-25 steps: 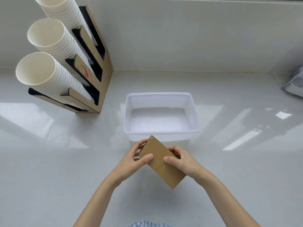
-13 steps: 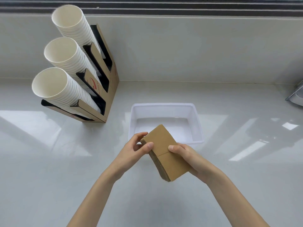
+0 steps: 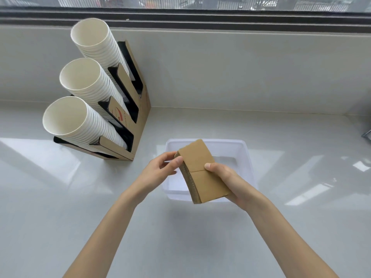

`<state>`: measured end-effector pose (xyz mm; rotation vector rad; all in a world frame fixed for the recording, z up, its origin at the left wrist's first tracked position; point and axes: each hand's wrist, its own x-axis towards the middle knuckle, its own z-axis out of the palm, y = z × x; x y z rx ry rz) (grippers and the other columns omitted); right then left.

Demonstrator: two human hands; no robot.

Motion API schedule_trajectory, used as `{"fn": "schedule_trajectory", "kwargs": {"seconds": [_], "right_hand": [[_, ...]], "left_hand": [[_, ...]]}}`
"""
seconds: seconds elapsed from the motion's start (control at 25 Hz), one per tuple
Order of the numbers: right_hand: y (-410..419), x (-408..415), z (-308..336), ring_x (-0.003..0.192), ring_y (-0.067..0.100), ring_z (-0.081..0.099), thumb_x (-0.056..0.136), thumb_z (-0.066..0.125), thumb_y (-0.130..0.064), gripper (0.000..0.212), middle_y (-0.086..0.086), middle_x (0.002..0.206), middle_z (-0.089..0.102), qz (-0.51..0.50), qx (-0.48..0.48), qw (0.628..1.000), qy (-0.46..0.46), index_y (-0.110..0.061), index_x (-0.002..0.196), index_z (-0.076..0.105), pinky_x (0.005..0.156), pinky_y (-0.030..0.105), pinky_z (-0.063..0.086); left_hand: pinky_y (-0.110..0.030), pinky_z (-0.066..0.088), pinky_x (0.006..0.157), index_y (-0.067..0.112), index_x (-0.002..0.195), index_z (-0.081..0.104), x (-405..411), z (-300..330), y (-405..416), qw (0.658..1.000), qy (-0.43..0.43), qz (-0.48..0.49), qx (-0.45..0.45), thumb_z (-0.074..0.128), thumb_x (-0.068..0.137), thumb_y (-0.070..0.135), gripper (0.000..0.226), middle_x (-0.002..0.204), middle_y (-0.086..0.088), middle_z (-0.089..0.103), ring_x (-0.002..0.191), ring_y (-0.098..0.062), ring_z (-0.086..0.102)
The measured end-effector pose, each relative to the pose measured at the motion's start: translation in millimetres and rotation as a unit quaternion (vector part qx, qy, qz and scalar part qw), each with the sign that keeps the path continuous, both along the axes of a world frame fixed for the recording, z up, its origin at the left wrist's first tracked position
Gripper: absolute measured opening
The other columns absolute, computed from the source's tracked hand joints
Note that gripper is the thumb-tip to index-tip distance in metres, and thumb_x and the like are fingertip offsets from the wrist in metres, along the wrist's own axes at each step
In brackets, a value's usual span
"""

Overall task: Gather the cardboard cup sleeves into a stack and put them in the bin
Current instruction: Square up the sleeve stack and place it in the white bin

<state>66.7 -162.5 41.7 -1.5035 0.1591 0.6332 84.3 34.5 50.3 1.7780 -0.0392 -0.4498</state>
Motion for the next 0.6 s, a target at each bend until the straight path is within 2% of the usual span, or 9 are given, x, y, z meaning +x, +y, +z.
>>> {"fn": "schedule_trajectory", "kwargs": {"seconds": [0.08, 0.16, 0.28, 0.4, 0.6], "right_hand": [[-0.3, 11.0, -0.1, 0.074, 0.013, 0.060, 0.084, 0.052, -0.041, 0.034, 0.002, 0.089, 0.063, -0.018, 0.009, 1.000, 0.011, -0.014, 0.103, 0.059, 0.058, 0.020, 0.049], [-0.2, 21.7, -2.0, 0.072, 0.012, 0.059, 0.089, 0.047, -0.036, 0.023, 0.000, 0.085, 0.062, -0.040, 0.015, 0.999, 0.024, -0.017, 0.094, 0.060, 0.060, 0.021, 0.048], [4.0, 34.5, -12.6, 0.069, 0.014, 0.058, 0.089, 0.046, -0.036, 0.023, 0.001, 0.082, 0.061, -0.064, 0.010, 0.997, 0.045, -0.018, 0.090, 0.060, 0.058, 0.023, 0.043], [11.6, 45.5, -28.4, 0.069, 0.015, 0.056, 0.087, 0.048, -0.038, 0.027, 0.001, 0.080, 0.061, -0.084, -0.019, 0.993, 0.084, -0.015, 0.094, 0.059, 0.056, 0.023, 0.037], [22.2, 54.1, -53.0, 0.066, 0.012, 0.057, 0.087, 0.049, -0.037, 0.025, -0.001, 0.075, 0.062, -0.078, -0.073, 0.988, 0.115, -0.015, 0.082, 0.059, 0.050, 0.018, 0.037]], "left_hand": [[-0.028, 0.047, 0.093, 0.023, 0.111, 0.055, 9.4, -3.0, 5.2, 0.999, -0.008, 0.024, 0.023, 0.050, 0.088, 0.034, 0.027, 0.117, 0.001, 0.061, 0.106, -0.012, 0.057], [-0.024, 0.045, 0.087, 0.021, 0.112, 0.056, 18.3, -9.5, 9.9, 0.993, -0.032, 0.071, 0.085, 0.049, 0.089, 0.029, 0.026, 0.116, 0.001, 0.060, 0.103, -0.013, 0.055], [-0.024, 0.037, 0.081, 0.014, 0.116, 0.055, 25.1, -22.6, 14.2, 0.978, -0.045, 0.144, 0.147, 0.048, 0.088, 0.022, 0.030, 0.120, -0.002, 0.057, 0.094, -0.013, 0.052], [-0.027, 0.038, 0.081, 0.013, 0.119, 0.052, 28.3, -37.5, 16.2, 0.973, -0.007, 0.163, 0.162, 0.047, 0.088, 0.022, 0.033, 0.120, -0.007, 0.056, 0.093, -0.014, 0.051], [-0.038, 0.047, 0.093, 0.016, 0.121, 0.049, 29.8, -51.0, 14.3, 0.977, 0.034, 0.151, 0.150, 0.046, 0.089, 0.027, 0.034, 0.111, -0.004, 0.056, 0.095, -0.019, 0.055]]}}
